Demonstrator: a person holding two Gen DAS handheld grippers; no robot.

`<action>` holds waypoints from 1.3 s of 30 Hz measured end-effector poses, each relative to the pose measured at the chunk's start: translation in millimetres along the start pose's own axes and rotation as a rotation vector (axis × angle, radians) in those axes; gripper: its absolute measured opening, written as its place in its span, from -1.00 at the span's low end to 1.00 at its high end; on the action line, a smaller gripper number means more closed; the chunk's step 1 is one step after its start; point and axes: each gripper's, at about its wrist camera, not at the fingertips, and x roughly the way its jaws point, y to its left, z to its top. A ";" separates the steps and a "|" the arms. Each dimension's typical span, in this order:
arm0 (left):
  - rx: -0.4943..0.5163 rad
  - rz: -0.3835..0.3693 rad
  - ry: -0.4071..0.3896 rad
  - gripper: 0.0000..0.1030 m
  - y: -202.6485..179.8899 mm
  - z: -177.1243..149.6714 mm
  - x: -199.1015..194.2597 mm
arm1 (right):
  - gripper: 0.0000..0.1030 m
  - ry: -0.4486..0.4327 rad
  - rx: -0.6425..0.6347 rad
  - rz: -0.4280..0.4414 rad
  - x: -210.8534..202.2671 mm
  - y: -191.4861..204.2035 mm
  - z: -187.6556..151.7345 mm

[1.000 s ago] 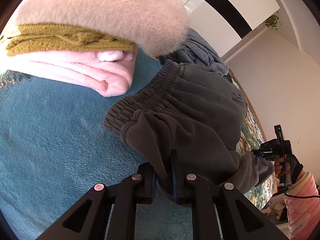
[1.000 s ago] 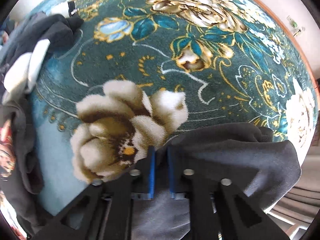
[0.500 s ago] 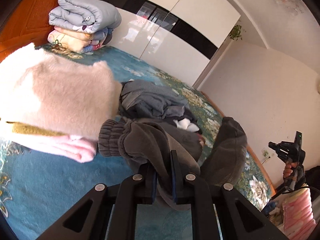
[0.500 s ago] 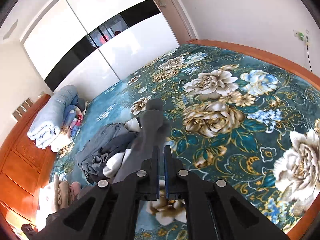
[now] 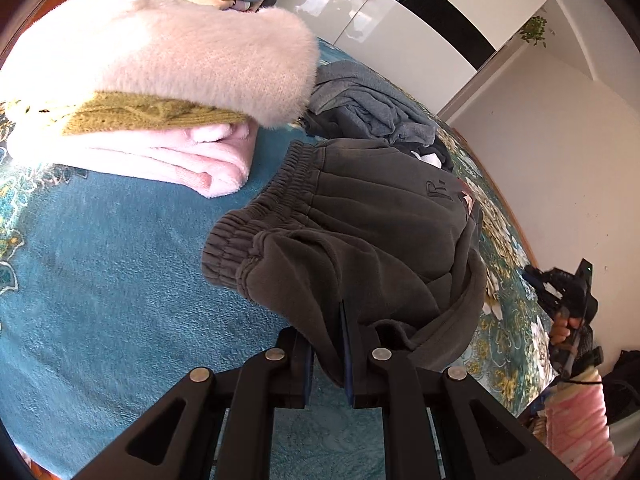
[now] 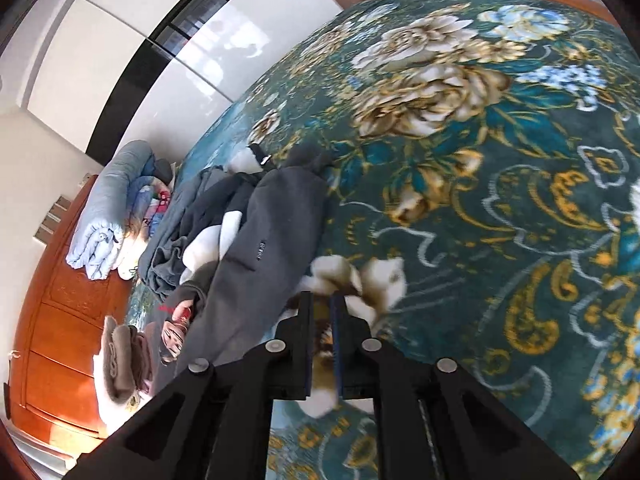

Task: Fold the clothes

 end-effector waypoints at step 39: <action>0.074 -0.070 0.111 -0.46 -21.8 -47.7 -14.8 | -0.92 -0.162 0.174 -0.140 -113.3 -139.3 -51.6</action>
